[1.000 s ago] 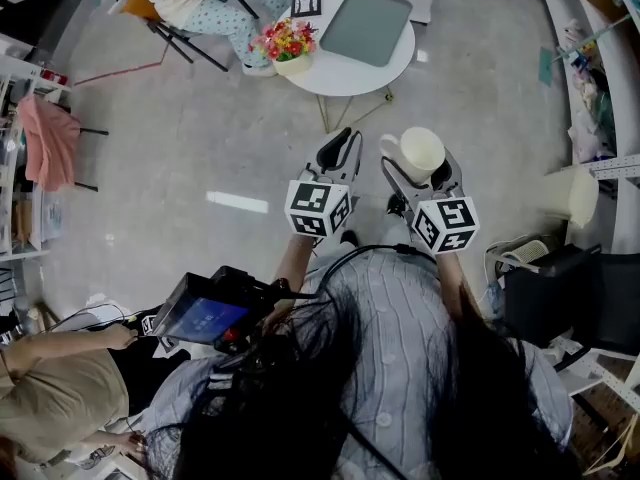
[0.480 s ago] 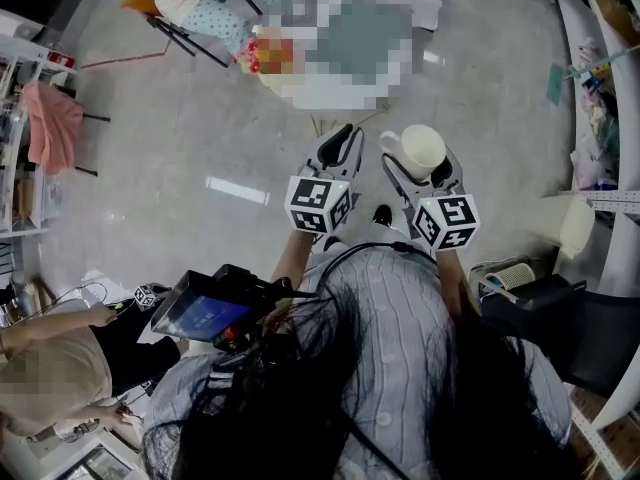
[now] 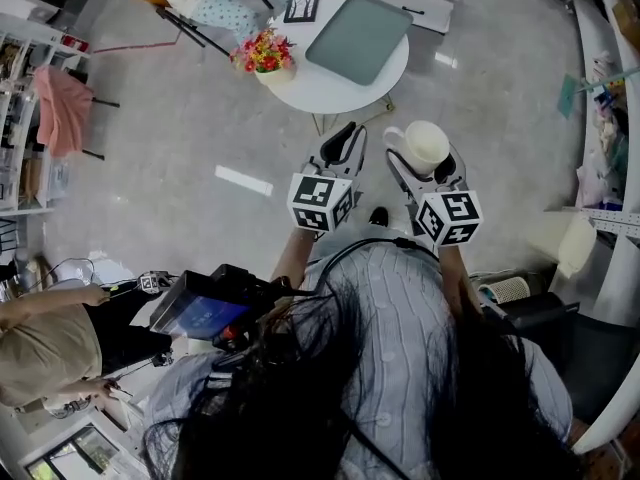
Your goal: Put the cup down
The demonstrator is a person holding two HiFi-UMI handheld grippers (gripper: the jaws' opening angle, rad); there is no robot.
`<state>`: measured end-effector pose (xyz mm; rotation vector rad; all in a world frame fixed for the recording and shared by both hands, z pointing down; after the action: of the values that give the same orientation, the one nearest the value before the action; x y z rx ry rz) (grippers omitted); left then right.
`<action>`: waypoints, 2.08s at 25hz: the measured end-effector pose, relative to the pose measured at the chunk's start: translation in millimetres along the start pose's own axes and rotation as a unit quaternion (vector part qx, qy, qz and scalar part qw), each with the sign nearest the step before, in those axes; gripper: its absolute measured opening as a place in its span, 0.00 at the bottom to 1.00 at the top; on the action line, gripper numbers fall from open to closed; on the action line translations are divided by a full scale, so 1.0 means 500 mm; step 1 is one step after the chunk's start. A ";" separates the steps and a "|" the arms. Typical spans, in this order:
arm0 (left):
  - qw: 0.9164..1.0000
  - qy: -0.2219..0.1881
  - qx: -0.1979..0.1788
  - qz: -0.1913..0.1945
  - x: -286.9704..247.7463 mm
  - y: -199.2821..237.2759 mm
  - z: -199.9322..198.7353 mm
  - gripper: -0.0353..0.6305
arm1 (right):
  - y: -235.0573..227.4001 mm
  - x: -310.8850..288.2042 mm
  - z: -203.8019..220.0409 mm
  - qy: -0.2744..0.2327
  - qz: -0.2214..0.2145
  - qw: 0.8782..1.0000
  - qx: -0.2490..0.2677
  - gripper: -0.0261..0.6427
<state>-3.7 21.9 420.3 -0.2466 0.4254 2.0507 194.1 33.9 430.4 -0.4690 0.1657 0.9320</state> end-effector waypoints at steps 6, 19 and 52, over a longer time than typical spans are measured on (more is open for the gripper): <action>1.000 0.001 -0.005 -0.004 -0.002 -0.002 -0.005 0.16 | -0.002 0.000 0.007 0.001 -0.005 1.000 -0.005 0.66; 1.000 0.007 -0.014 -0.005 -0.025 0.021 -0.010 0.16 | -0.014 -0.032 0.003 0.001 -0.008 1.000 -0.009 0.66; 0.997 0.065 0.004 0.045 -0.303 0.377 -0.115 0.16 | -0.104 -0.495 -0.092 0.056 0.042 0.997 -0.023 0.66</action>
<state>-93.4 -207.0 456.7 -0.3626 0.5338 2.1272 92.1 -194.7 489.3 -0.5619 0.2683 0.9943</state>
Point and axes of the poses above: the fingertips, and each gripper's own axes: x backward along the fingers, y to its left, z out of its underside, the point moved 9 cm from there along x, backward along the fingers, and after that the axes turned 6 degrees about y, right-handed, at the moved point
